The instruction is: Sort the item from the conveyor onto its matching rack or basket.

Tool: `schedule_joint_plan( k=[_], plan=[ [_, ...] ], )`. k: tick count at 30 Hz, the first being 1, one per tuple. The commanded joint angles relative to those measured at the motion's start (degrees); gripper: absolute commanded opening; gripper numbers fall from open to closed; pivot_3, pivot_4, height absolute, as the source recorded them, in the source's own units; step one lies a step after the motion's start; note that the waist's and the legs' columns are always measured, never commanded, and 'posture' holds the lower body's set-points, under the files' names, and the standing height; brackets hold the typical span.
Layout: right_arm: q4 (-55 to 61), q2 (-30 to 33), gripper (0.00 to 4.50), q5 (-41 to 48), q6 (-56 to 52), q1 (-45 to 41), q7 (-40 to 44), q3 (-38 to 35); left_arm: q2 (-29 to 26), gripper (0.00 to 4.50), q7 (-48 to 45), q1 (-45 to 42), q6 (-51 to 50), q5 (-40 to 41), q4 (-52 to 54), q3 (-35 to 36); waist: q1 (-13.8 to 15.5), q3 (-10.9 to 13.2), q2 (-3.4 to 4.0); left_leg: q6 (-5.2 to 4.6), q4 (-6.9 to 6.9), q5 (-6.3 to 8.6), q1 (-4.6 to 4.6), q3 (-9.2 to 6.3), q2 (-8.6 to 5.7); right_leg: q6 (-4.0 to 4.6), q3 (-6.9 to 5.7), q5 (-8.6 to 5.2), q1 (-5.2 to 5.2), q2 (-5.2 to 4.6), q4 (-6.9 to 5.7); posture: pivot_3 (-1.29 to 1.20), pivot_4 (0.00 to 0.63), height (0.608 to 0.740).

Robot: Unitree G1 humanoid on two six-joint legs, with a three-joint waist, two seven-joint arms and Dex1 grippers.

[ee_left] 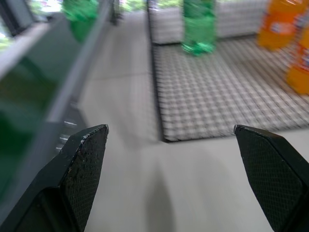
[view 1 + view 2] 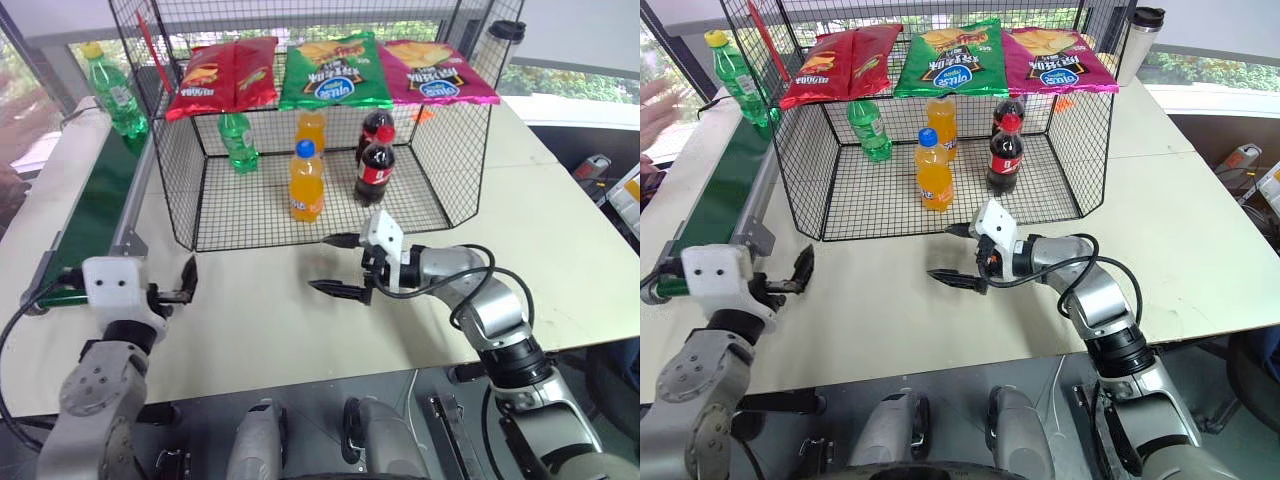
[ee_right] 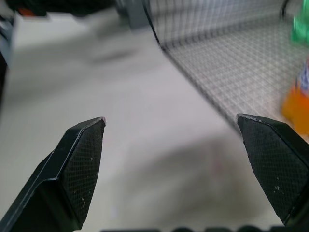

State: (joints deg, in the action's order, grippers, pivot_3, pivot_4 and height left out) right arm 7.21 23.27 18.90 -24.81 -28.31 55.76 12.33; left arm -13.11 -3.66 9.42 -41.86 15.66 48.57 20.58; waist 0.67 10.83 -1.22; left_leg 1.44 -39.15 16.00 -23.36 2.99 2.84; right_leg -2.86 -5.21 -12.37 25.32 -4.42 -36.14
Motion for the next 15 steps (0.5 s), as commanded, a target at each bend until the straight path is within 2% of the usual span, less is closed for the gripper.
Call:
schedule_joint_plan(
  k=[1, 7, 15],
  plan=[
    [3.53, -0.77, 4.5, 3.16, 1.67, -1.07, 0.94, -2.12, 0.85, 4.33, 2.09, -1.32, 0.31, 0.96, 2.79, 4.03, 0.05, 0.0, 0.0, 0.0, 0.0, 0.0, 0.0, -0.01, 0.0, -0.01, 0.0, 0.0, -0.02, 0.0, 0.0, 0.0, 0.15, 0.74],
    [4.16, -1.56, 4.5, 4.97, 4.06, -1.72, 2.93, -1.63, 1.51, 4.33, 5.44, -4.97, -1.82, 3.42, 1.72, 11.17, 0.02, 0.0, 0.0, 0.0, 0.0, 0.0, 0.0, -0.01, 0.0, -0.12, -0.01, 0.08, -0.02, 0.0, 0.0, 0.0, 0.15, 0.74],
    [3.66, -0.17, 4.5, 2.93, 8.69, -1.32, 6.18, 0.21, -0.47, 4.33, 7.17, -7.67, -4.24, 5.36, -0.45, 17.76, 0.02, 0.0, 0.0, 0.0, -0.01, 0.0, 0.01, 0.0, 0.0, -0.13, 0.0, 0.09, -0.03, 0.01, -0.01, 0.0, 0.15, 0.74]
  ],
)
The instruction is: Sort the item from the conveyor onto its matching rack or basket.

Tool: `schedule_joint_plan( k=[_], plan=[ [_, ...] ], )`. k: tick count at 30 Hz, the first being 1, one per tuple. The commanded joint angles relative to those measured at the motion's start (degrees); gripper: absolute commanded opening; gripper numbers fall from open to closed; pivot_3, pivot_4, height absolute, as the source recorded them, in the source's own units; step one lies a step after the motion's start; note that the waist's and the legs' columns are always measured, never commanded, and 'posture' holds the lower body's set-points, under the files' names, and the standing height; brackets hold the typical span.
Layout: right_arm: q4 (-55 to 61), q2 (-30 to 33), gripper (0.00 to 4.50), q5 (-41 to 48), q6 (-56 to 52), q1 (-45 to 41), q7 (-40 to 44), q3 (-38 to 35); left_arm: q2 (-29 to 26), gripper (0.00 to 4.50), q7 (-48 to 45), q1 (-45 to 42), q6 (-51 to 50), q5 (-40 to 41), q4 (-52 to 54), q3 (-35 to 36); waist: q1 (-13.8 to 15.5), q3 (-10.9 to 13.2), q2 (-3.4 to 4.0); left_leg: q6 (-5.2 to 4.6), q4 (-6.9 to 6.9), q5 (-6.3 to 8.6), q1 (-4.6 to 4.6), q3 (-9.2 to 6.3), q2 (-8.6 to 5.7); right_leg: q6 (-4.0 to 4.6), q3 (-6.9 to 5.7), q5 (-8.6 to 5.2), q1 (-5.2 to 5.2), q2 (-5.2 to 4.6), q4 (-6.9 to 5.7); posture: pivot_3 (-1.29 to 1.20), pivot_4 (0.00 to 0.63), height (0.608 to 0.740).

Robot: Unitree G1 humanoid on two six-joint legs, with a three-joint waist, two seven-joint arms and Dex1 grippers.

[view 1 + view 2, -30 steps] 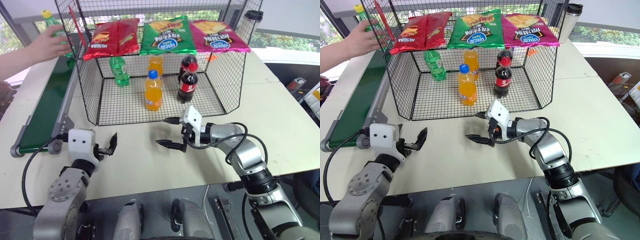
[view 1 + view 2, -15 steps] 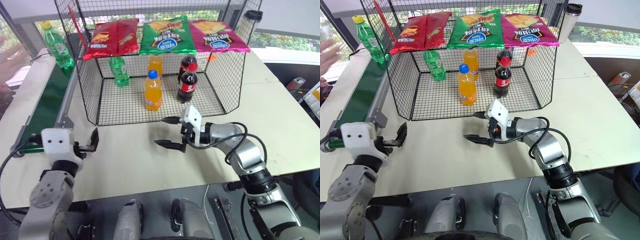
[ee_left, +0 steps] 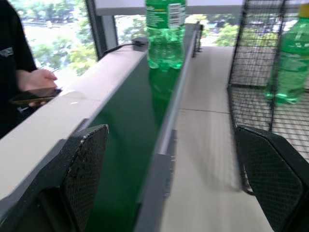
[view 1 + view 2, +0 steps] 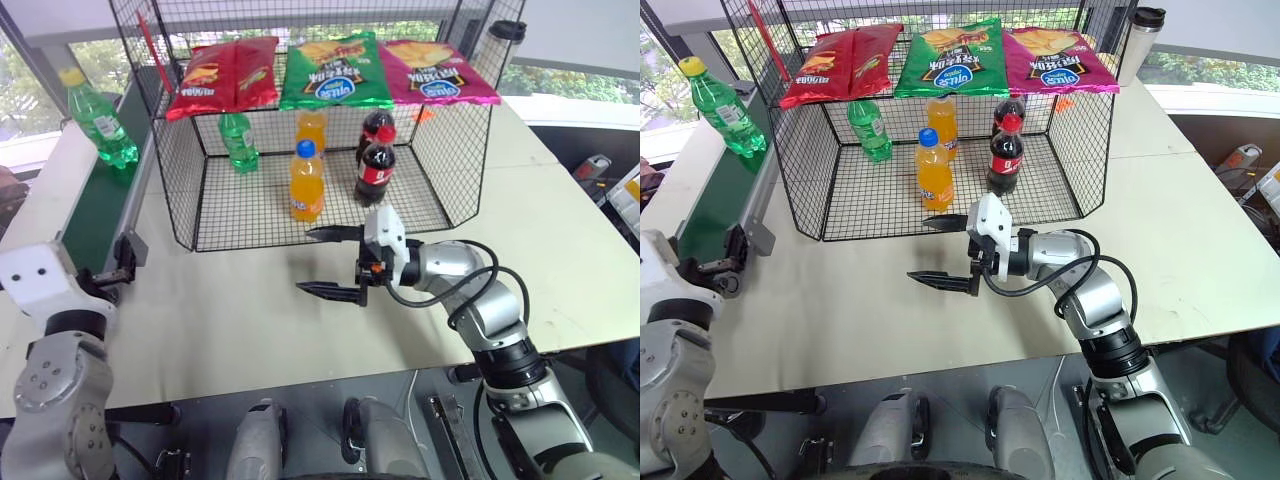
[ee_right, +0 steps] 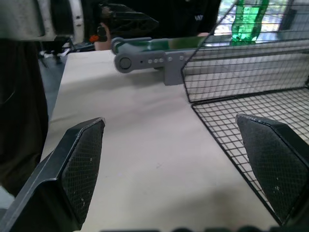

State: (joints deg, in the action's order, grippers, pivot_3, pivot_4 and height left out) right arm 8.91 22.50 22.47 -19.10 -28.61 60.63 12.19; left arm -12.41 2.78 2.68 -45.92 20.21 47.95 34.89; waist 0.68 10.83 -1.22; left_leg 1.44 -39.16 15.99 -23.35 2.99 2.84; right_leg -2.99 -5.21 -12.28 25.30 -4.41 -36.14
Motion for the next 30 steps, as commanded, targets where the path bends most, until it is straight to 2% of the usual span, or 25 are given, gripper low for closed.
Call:
schedule_joint_plan(
  k=[1, 11, 24, 30],
  plan=[
    [1.61, 0.86, 4.5, -1.33, 4.13, -0.95, 1.76, 0.69, -1.3, 4.33, 1.02, -1.2, -0.47, 1.14, -0.29, 4.35, 0.0, 0.0, 0.0, 0.0, 0.0, 0.0, 0.0, 0.0, 0.0, 0.01, 0.0, 0.0, 0.0, 0.0, 0.0, 0.0, 0.15, 0.74],
    [0.16, 1.15, 4.5, -2.81, 7.64, -0.45, 3.25, 1.26, -1.85, 4.33, 1.43, -0.55, -0.89, 2.49, -2.94, 6.68, 0.01, 0.0, 0.0, 0.0, 0.0, 0.0, 0.01, 0.01, 0.0, 0.01, 0.0, 0.0, -0.01, -0.01, 0.0, 0.0, 0.15, 0.74],
    [0.37, 1.56, 4.5, -3.51, 7.82, -0.44, 3.63, 1.29, -4.48, 4.33, 1.2, -1.97, 0.59, 1.05, -5.98, 3.75, 0.0, 0.0, 0.0, 0.0, 0.0, 0.0, 0.01, 0.01, 0.0, 0.02, 0.0, -0.01, -0.01, -0.01, 0.0, 0.0, 0.15, 0.74],
    [0.72, 1.5, 4.5, -3.79, 7.14, -0.43, 3.21, 1.38, -6.73, 4.33, 1.42, -2.32, 2.13, -2.06, -8.87, 1.92, -0.01, 0.0, 0.0, 0.0, 0.0, 0.0, 0.02, 0.02, 0.0, 0.03, 0.0, -0.01, 0.0, -0.01, -0.01, 0.0, 0.15, 0.74]
  ],
)
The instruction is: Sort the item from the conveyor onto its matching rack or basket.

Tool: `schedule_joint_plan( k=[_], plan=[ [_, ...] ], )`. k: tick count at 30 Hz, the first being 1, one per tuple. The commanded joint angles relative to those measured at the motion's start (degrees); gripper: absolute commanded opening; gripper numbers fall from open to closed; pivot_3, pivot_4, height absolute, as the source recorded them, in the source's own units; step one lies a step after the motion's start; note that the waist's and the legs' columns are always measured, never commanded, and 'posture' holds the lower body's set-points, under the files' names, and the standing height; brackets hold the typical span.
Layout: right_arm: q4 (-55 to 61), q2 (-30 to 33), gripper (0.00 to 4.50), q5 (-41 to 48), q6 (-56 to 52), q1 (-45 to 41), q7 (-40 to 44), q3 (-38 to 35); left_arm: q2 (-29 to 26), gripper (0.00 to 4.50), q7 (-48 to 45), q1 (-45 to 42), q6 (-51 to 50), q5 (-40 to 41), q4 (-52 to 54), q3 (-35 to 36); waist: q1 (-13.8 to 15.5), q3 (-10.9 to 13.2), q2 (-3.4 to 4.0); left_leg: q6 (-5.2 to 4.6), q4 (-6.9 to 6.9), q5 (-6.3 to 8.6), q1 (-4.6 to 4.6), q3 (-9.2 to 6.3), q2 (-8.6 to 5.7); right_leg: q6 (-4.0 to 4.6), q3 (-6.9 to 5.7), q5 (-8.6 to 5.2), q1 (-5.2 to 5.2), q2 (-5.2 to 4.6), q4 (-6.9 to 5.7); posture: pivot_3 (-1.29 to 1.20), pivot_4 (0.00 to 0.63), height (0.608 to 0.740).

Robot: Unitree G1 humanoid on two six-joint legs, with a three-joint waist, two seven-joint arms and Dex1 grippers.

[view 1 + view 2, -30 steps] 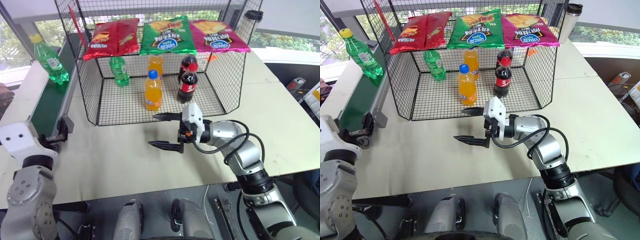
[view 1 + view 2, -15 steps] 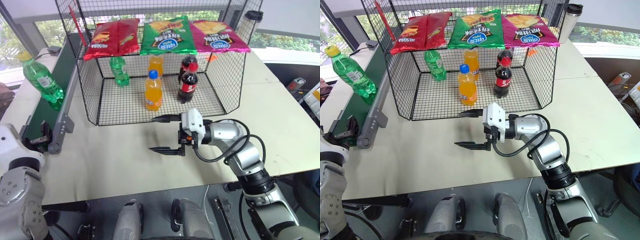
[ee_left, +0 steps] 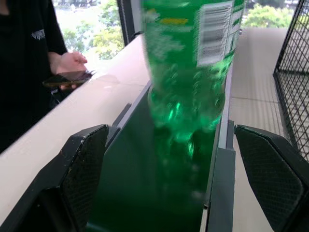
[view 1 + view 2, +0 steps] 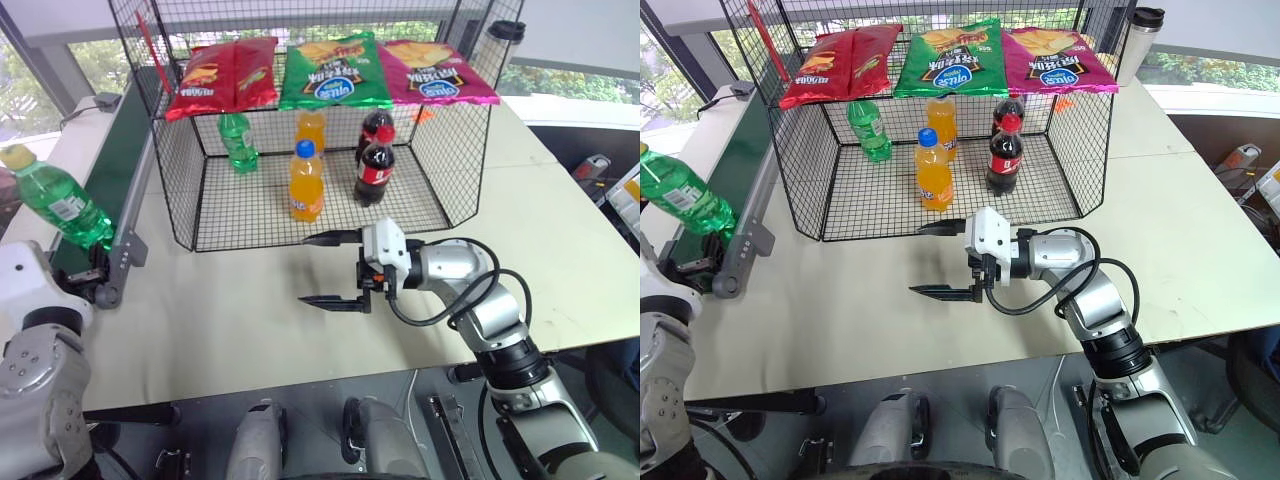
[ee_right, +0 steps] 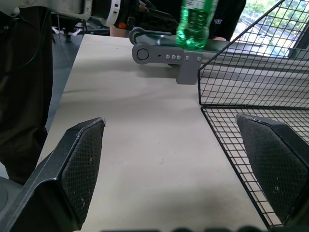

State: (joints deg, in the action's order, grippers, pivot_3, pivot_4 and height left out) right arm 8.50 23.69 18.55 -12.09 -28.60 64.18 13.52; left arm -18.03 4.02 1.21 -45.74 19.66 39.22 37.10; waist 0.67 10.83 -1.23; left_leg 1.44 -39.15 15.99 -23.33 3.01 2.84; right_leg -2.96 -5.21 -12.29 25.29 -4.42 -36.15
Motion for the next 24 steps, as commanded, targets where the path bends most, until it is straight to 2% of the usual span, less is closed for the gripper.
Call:
schedule_joint_plan(
  k=[1, 11, 14, 15, 16, 20, 24],
  plan=[
    [1.23, 0.32, 4.5, 0.12, 0.03, -0.41, -0.36, 0.08, -1.32, 4.33, 0.01, -1.06, 2.21, -1.76, -0.27, -0.59, 0.01, 0.0, 0.0, 0.0, 0.0, 0.0, 0.0, 0.0, 0.0, 0.0, 0.0, 0.0, 0.0, 0.0, 0.0, 0.0, 0.15, 0.74],
    [1.85, 1.1, 4.5, 0.84, -1.47, -0.01, -0.36, -0.63, -1.42, 4.33, -0.29, -2.86, 3.41, -2.72, -2.7, -1.01, 0.01, 0.0, 0.0, 0.0, 0.0, 0.0, 0.0, 0.01, 0.0, -0.02, 0.0, 0.01, 0.0, -0.01, 0.0, 0.0, 0.15, 0.74],
    [1.78, 1.43, 4.5, 0.93, -1.52, 0.16, -0.54, -0.79, -0.26, 3.56, -1.38, -2.09, 5.08, -1.67, -1.83, -1.22, 0.12, 0.0, 0.0, 0.0, 0.0, 0.0, 0.0, 0.0, 0.0, -0.02, 0.0, 0.01, -0.01, -0.02, 0.0, 0.0, 0.15, 0.74],
    [1.7, 1.51, 4.5, 0.94, -1.51, 0.18, -0.57, -0.82, -0.05, 3.09, -1.49, -1.93, 5.33, -1.52, -1.51, -1.28, 0.13, 0.0, 0.0, 0.0, 0.0, 0.0, 0.0, 0.0, -0.01, -0.02, 0.0, 0.01, -0.03, -0.03, 0.0, 0.0, 0.15, 0.74],
    [1.52, 1.58, 4.5, 0.88, -1.45, 0.15, -0.57, -0.82, 0.11, 2.83, -1.57, -1.93, 5.52, -1.23, -1.14, -1.27, 0.19, 0.0, 0.0, 0.0, -0.01, 0.0, 0.0, 0.01, -0.01, -0.02, 0.0, 0.01, -0.03, -0.05, 0.0, 0.0, 0.15, 0.74],
    [0.93, 1.95, 4.5, 0.77, -1.1, 0.11, -0.19, -0.79, 0.06, 2.82, -1.36, -3.03, 5.21, 0.06, 0.74, -0.71, 0.24, 0.0, 0.0, 0.0, -0.02, 0.0, 0.0, -0.01, -0.02, -0.01, -0.01, 0.01, -0.05, -0.05, 0.01, 0.0, 0.15, 0.74],
    [0.87, 2.26, 4.5, 1.79, -2.05, -0.44, 0.04, -1.39, -2.54, 2.82, -2.08, -3.34, 4.88, -0.11, 4.89, -1.52, 0.08, 0.0, -0.02, 0.0, -0.02, 0.0, -0.02, -0.01, -0.02, -0.02, -0.01, 0.01, -0.03, -0.04, 0.02, 0.0, 0.15, 0.74]
  ],
)
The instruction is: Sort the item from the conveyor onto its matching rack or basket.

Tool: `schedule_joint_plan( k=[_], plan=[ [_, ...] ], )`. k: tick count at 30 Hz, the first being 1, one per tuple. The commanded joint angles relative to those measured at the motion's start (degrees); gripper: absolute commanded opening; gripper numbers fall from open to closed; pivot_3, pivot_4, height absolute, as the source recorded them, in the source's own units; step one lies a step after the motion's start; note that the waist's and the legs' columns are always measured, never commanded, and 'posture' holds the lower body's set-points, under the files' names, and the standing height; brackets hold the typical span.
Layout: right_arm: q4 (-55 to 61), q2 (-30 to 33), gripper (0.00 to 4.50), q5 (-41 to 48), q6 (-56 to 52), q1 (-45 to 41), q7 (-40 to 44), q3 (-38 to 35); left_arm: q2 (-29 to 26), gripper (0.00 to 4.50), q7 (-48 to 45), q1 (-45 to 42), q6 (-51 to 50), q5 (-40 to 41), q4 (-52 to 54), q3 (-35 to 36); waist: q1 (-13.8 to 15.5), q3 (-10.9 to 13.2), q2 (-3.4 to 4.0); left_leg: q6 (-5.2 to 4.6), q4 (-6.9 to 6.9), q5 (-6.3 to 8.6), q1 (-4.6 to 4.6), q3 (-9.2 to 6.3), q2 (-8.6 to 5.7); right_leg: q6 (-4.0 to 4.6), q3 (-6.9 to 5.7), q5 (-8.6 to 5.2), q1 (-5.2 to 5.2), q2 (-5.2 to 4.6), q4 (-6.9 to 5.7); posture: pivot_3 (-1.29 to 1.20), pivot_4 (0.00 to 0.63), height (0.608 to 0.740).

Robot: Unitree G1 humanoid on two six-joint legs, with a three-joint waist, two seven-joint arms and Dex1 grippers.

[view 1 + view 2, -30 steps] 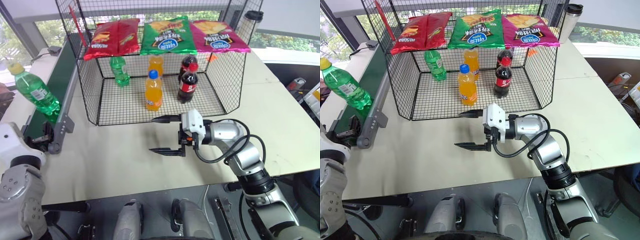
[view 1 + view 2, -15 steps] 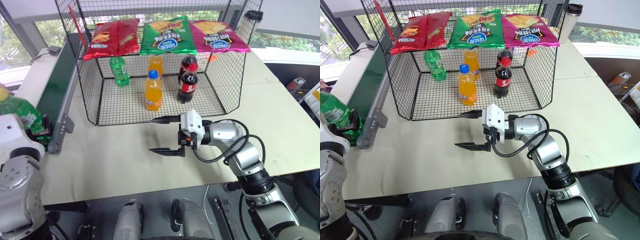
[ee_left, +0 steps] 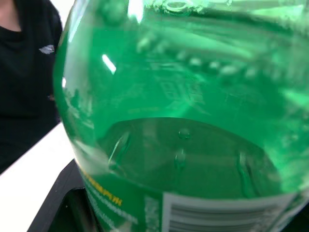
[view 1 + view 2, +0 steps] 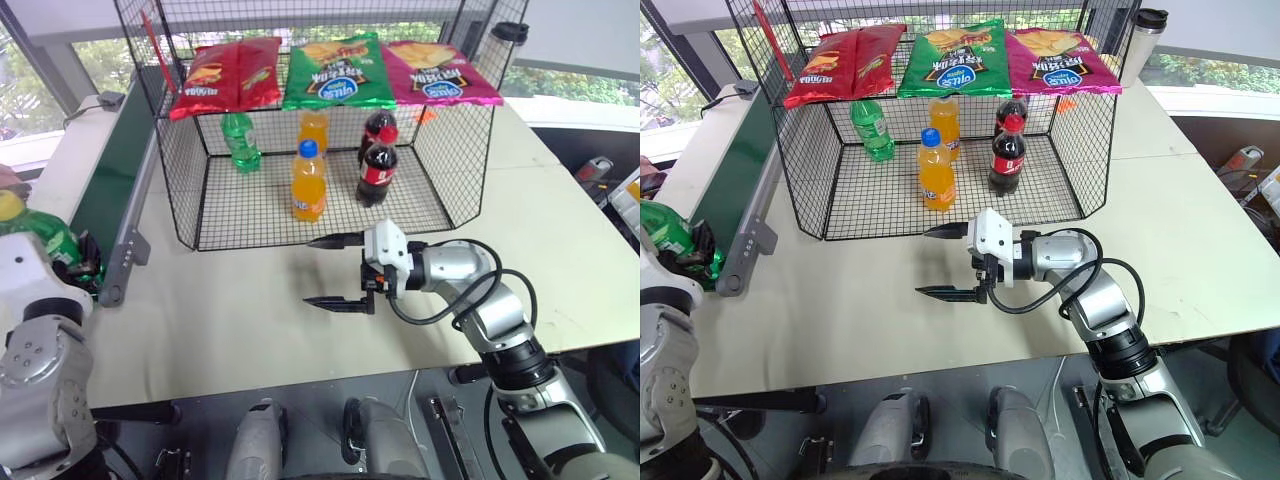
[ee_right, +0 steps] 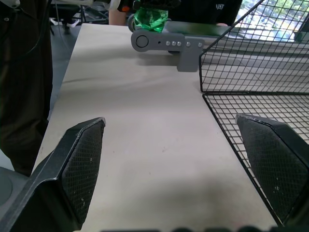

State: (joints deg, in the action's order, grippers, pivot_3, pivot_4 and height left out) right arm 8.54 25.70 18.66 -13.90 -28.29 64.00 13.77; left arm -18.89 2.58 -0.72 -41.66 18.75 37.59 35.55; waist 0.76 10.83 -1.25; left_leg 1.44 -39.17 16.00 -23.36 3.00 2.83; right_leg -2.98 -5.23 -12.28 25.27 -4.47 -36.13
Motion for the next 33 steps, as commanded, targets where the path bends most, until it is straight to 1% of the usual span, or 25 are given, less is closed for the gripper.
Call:
schedule_joint_plan(
  k=[1, 4, 6, 10, 13, 15, 17, 21, 27, 33],
  plan=[
    [0.86, 0.27, 4.5, 1.93, -0.49, -0.87, 0.16, -1.76, -1.87, 2.82, -0.56, -1.53, 0.41, 1.02, 7.13, 0.05, -0.03, 0.0, 0.0, 0.0, 0.0, 0.0, -0.01, 0.0, 0.0, 0.0, 0.0, 0.0, 0.0, 0.0, 0.0, 0.0, 0.15, 0.74],
    [1.09, 0.32, 4.5, 2.36, -1.35, -1.25, -0.29, -1.96, -5.52, 2.82, -3.81, -0.56, 0.39, 0.98, 9.82, -1.34, -0.07, 0.0, 0.0, 0.0, 0.01, 0.0, 0.0, 0.01, 0.0, -0.01, 0.0, 0.0, 0.01, 0.0, 0.01, 0.0, 0.15, 0.74],
    [1.44, 0.25, 4.5, 2.53, -3.28, -1.56, -1.6, -2.18, -7.67, 2.82, -6.39, -0.88, -0.62, 3.47, 11.37, -1.2, -0.1, 0.0, 0.01, 0.0, 0.01, 0.0, 0.0, 0.01, 0.01, 0.0, 0.0, 0.0, 0.03, 0.01, 0.0, 0.0, 0.15, 0.74],
    [2.08, -1.22, 4.5, 3.46, -9.4, -3.46, -6.16, -3.02, -9.0, 2.82, -8.83, -2.22, -2.55, 7.8, 12.19, -2.52, -0.09, 0.01, 0.01, 0.0, 0.01, 0.0, 0.0, 0.02, 0.02, 0.14, 0.01, -0.07, 0.03, 0.01, -0.01, 0.0, 0.15, 0.74],
    [1.86, -0.81, 4.5, 1.62, -11.28, -4.29, -8.28, -1.98, -7.75, 2.82, -9.2, -3.65, -2.96, 8.89, 11.7, -7.86, 0.02, 0.01, 0.01, 0.0, 0.01, 0.0, 0.0, 0.01, 0.02, 0.13, 0.01, -0.06, 0.03, 0.02, -0.02, 0.0, 0.15, 0.74],
    [1.14, -0.48, 4.5, -0.12, -11.27, -4.66, -9.5, -1.16, -6.93, 2.82, -9.17, -4.43, -2.33, 8.07, 10.32, -11.73, 0.05, 0.01, 0.01, 0.0, 0.01, 0.0, -0.01, 0.01, 0.0, 0.0, 0.01, 0.0, 0.02, 0.01, 0.01, 0.0, 0.15, 0.74],
    [0.41, -0.44, 4.5, -1.62, -10.95, -4.93, -10.49, -0.72, -6.22, 2.82, -9.14, -5.24, -1.61, 6.8, 8.73, -15.41, 0.05, 0.01, 0.01, 0.0, 0.01, 0.0, -0.03, 0.02, -0.02, -0.01, 0.01, 0.01, 0.02, 0.0, 0.03, 0.0, 0.15, 0.74],
    [-1.58, 0.59, 4.5, -5.29, -9.98, -5.32, -11.26, 0.62, -4.0, 2.82, -8.01, -8.46, 2.68, 1.35, 2.26, -23.25, -0.03, 0.01, 0.01, 0.0, 0.01, 0.0, -0.02, 0.03, -0.01, -0.01, 0.01, 0.01, 0.03, 0.04, 0.0, 0.0, 0.15, 0.74],
    [-3.58, 1.84, 4.5, -10.21, -9.93, -4.87, -12.56, 2.39, 0.14, 2.82, -7.03, -13.83, 8.31, -3.74, -6.13, -29.5, -0.03, 0.01, 0.02, 0.0, 0.04, 0.0, -0.04, 0.03, 0.01, -0.02, 0.01, 0.01, 0.07, 0.08, 0.0, 0.0, 0.15, 0.74],
    [-4.18, 1.82, 4.5, -11.73, -10.8, -4.95, -12.99, 2.8, 2.35, 2.82, -7.39, -19.53, 14.59, -7.73, -16.26, -31.12, -0.02, 0.01, 0.01, 0.0, 0.03, 0.0, -0.04, 0.04, 0.0, -0.03, 0.01, 0.02, 0.06, 0.06, 0.01, 0.0, 0.15, 0.74]
  ],
)
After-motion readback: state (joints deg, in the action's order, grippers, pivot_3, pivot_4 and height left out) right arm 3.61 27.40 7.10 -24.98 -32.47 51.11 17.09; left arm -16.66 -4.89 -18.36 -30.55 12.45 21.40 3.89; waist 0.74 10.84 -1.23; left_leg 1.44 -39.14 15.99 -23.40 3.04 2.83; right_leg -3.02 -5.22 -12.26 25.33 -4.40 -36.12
